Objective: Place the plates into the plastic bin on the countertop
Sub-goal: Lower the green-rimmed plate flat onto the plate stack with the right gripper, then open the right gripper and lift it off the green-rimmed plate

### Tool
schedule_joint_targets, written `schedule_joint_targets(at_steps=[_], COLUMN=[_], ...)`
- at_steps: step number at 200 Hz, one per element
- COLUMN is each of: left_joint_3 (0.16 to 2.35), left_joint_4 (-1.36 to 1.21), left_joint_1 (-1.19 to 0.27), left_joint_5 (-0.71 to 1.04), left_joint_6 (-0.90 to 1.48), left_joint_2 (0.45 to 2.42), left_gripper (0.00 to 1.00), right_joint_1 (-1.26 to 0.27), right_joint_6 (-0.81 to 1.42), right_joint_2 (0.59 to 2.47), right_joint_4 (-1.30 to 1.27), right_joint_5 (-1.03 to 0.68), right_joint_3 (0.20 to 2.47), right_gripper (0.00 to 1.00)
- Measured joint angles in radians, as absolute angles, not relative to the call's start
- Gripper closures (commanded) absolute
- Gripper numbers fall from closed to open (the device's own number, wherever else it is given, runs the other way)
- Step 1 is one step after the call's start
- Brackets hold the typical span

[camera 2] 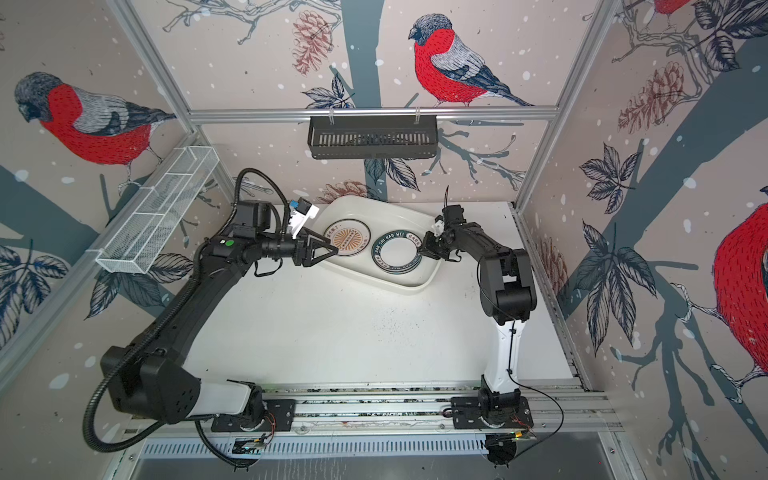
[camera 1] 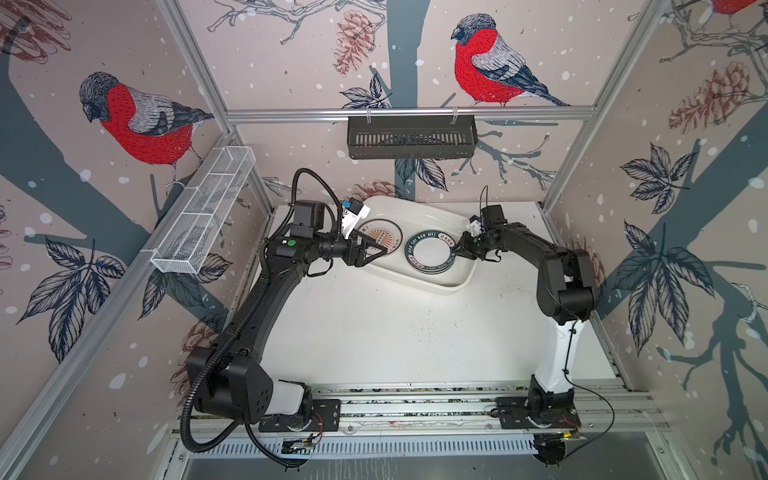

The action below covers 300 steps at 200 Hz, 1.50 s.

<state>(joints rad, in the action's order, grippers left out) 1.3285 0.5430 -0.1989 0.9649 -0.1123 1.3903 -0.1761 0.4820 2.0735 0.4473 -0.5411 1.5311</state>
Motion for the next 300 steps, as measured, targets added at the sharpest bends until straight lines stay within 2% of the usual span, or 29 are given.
schedule_joint_targets(at_steps=[158, 217, 256, 300], left_joint_3=[1.328, 1.356, 1.352, 1.224], left_joint_4=[0.543, 0.552, 0.553, 0.459], left_joint_1=[-0.199, -0.199, -0.199, -0.189], left_joint_5=[0.967, 0.935, 0.831, 0.598], left_joint_6=[-0.113, -0.131, -0.132, -0.129], left_joint_2=[1.396, 1.394, 1.380, 1.315], left_gripper=[0.29, 0.26, 0.25, 0.25], right_joint_1=[-0.190, -0.193, -0.214, -0.220], right_joint_6=[0.449, 0.447, 0.449, 0.446], right_joint_2=[2.096, 2.038, 1.950, 1.739], right_joint_4=[0.506, 0.490, 0.459, 0.299], right_joint_5=[-0.487, -0.484, -0.464, -0.423], right_joint_3=[1.581, 1.588, 1.556, 1.392], right_gripper=[0.77, 0.74, 0.71, 0.61])
